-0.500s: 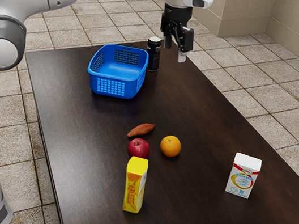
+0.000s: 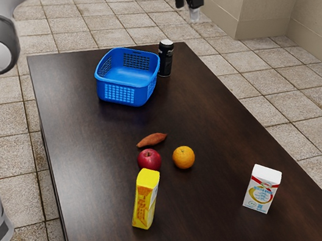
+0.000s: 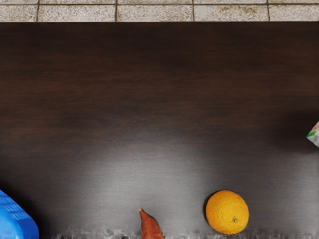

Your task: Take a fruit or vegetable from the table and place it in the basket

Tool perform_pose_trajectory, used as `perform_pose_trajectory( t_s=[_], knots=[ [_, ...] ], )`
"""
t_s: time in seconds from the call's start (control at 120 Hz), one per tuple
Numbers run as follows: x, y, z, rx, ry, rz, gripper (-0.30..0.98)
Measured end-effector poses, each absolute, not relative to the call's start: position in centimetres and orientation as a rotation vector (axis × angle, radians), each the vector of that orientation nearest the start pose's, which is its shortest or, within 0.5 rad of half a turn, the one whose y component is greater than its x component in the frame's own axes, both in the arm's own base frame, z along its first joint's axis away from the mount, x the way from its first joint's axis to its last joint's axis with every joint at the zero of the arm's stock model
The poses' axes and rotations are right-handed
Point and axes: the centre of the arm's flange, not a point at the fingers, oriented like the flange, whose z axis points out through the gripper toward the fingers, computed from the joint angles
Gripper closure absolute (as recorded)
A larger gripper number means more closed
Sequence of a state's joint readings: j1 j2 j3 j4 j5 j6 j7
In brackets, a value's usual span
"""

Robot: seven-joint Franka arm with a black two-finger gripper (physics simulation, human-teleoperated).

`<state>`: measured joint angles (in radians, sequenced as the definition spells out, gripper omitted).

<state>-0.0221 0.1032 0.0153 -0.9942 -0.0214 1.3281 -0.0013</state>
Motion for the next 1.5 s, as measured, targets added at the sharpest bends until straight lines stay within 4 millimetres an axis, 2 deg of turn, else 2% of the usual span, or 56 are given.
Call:
perform_pose_trajectory(
  t_s=[0.05,0.1,0.192,0.258,0.367,0.633,0.692,0.808,0.883,0.967,1.067,1.275,1.5],
  knots=[
    [53.0,-1.4,79.6,-3.144,0.035,-0.325,0.0],
    [53.1,-2.2,77.8,-3.141,0.051,-0.255,0.0],
    [49.1,-4.4,71.5,-3.105,0.092,-0.094,0.0],
    [48.0,-5.4,69.2,-3.087,0.102,-0.08,0.0],
    [48.4,-7.3,67.4,-3.073,0.111,-0.077,0.0],
    [48.5,-7.8,66.9,-3.158,0.017,-0.057,0.0],
    [47.6,-7.8,66.3,-3.181,-0.013,-0.036,0.0],
    [44.1,-9.0,64.0,-3.172,-0.037,-0.025,0.0],
    [43.4,-9.8,63.4,-3.162,-0.05,-0.036,0.0],
    [43.8,-11.0,61.2,-3.148,-0.055,0.002,0.0],
    [44.4,-11.4,58.2,-3.141,-0.087,0.049,0.0],
    [46.0,-11.5,55.6,-3.145,-0.154,0.055,0.0],
    [46.3,-12.0,52.4,-3.138,-0.19,0.065,0.0]
  ],
)
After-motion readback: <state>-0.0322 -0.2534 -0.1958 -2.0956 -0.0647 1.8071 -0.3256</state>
